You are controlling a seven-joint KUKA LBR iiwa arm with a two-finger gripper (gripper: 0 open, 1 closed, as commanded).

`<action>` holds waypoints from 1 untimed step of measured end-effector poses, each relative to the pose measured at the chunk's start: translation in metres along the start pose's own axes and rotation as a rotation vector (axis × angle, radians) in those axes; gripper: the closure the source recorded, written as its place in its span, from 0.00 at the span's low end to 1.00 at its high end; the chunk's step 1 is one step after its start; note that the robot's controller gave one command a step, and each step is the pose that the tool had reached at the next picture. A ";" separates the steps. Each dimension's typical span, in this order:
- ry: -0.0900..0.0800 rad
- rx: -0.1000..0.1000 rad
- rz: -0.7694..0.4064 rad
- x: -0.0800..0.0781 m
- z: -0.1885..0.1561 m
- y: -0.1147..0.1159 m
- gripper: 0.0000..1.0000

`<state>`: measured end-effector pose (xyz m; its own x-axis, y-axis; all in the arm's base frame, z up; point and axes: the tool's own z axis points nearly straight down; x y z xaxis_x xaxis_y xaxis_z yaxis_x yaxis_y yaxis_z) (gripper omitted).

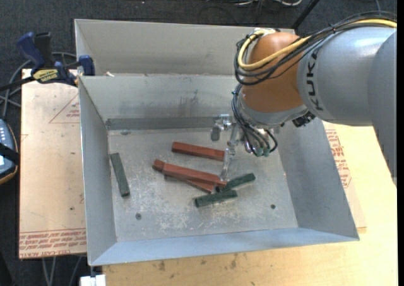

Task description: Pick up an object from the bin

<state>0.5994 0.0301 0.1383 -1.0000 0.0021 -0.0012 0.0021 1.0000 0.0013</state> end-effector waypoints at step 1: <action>-0.001 0.000 -0.140 -0.048 0.071 0.000 0.00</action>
Offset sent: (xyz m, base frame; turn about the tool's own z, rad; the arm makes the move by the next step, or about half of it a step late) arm 0.0470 -0.0006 -0.0683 -0.1415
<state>0.6471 0.0301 0.0671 -0.9904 -0.1379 -0.0025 -0.1379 0.9904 0.0008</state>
